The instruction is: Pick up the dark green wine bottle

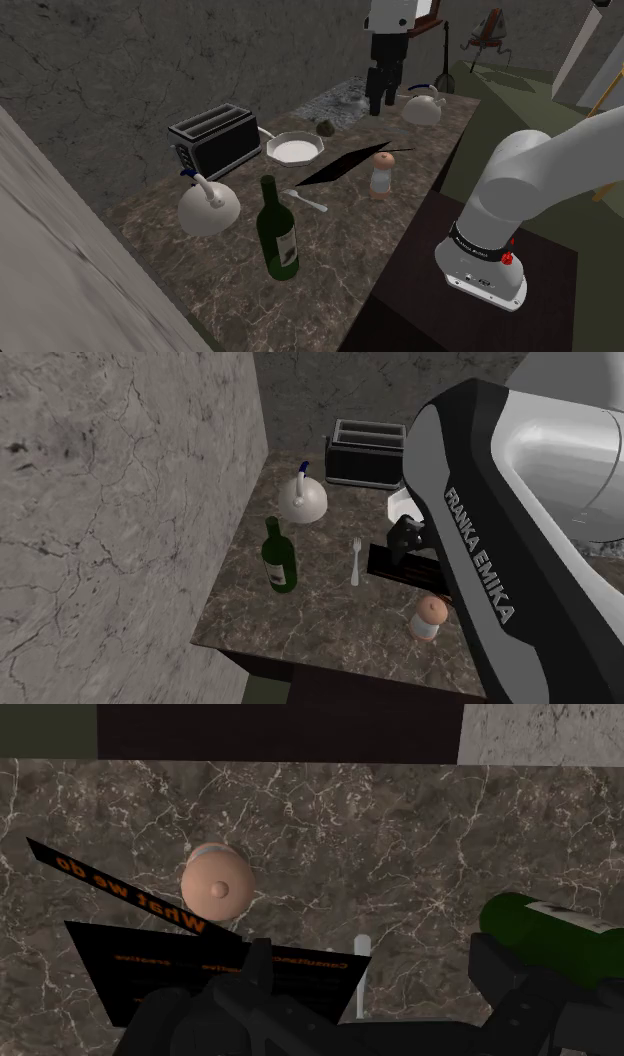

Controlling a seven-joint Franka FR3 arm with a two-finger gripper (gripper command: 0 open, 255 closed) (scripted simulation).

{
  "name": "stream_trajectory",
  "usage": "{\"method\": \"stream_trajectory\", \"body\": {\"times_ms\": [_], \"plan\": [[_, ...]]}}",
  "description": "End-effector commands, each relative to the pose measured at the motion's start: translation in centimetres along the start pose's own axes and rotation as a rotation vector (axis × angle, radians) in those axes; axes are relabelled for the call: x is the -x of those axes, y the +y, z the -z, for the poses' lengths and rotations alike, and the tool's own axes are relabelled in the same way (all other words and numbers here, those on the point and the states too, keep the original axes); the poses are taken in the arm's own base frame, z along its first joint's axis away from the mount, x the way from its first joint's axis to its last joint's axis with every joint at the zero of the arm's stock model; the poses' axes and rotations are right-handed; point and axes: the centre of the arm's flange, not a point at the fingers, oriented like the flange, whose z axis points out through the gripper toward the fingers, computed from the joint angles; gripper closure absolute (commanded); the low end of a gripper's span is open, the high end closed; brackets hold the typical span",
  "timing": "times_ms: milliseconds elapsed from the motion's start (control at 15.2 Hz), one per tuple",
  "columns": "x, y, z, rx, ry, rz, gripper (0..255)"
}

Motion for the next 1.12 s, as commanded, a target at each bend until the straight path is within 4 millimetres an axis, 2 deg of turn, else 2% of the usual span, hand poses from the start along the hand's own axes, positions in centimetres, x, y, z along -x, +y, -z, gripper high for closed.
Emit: {"method": "stream_trajectory", "body": {"times_ms": [0,1056], "plan": [[0.0,0.0,0.0,0.000,0.000,0.000,0],[-5.5,-20.2,-4.6,0.062,0.113,0.064,0]]}}
